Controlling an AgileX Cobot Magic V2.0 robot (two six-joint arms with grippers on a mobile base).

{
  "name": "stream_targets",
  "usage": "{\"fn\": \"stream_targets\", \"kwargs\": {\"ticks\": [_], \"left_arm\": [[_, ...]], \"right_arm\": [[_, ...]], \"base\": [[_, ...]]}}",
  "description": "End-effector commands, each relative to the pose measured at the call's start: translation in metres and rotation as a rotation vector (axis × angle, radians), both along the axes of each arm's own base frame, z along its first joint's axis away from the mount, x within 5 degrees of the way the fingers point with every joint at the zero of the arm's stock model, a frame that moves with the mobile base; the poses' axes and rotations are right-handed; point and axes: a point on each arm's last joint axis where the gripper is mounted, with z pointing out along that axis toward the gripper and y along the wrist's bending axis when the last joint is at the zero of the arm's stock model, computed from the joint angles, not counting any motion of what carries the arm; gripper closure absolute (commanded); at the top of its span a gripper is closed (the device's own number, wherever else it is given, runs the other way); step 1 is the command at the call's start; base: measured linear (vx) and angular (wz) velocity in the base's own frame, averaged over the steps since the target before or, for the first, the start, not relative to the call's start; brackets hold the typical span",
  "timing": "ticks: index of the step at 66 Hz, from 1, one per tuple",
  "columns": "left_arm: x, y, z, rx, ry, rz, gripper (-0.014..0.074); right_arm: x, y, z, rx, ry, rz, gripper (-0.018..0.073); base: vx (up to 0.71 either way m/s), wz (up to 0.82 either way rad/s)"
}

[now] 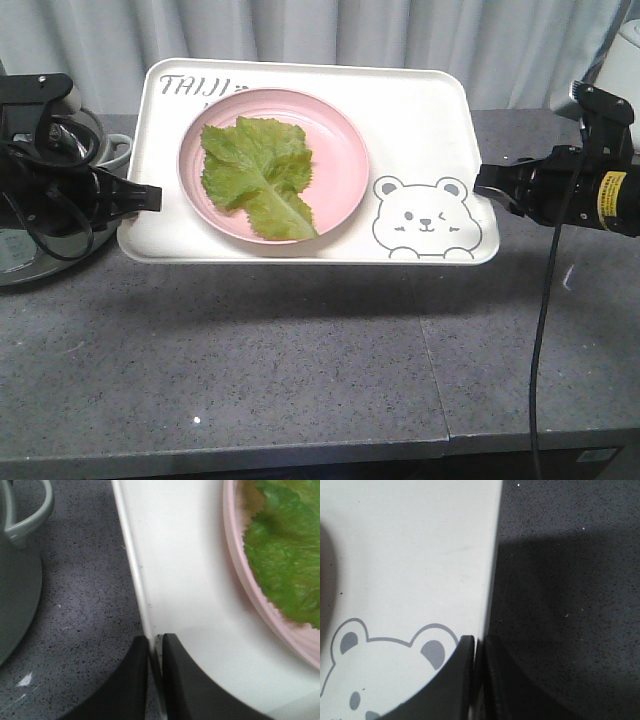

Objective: Transfer vegetables to tray and serve
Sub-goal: 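Lift the tray with both grippers off the counter, then hold the tray level with both grippers while the base drives away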

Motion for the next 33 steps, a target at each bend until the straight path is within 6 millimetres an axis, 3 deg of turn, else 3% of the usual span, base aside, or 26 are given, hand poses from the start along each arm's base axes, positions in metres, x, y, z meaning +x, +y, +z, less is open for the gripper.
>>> {"fn": "stream_targets", "kwargs": {"ticks": [1,33], "left_arm": [[-0.0032,-0.012,0.0298,-0.128,-0.14,-0.006,0.0603],[-0.0033,-0.012,0.0295,-0.128,-0.138,-0.006,0.0603]], "right_arm": [[-0.0158,0.0227,0.0276,0.077,-0.052,0.191,0.0564],[-0.0158,0.0227,0.0276,0.076,-0.053,0.192,0.0561]], "base": [[0.0,0.0],[0.0,0.0]]}}
